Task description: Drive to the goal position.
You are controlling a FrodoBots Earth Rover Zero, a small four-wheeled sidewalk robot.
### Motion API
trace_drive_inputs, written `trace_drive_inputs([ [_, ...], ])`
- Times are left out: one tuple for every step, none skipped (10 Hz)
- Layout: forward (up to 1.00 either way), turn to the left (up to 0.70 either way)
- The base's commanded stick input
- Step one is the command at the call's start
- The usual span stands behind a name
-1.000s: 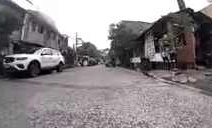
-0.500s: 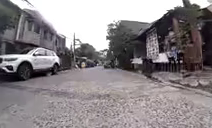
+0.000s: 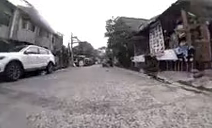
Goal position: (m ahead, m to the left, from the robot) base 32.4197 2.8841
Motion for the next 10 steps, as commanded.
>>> trace_drive_inputs([
  [1.00,0.00],
  [1.00,0.00],
  [1.00,0.00],
  [1.00,0.00],
  [1.00,0.00],
  [1.00,0.00],
  [1.00,0.00],
  [1.00,0.00],
  [1.00,0.00],
  [1.00,0.00],
])
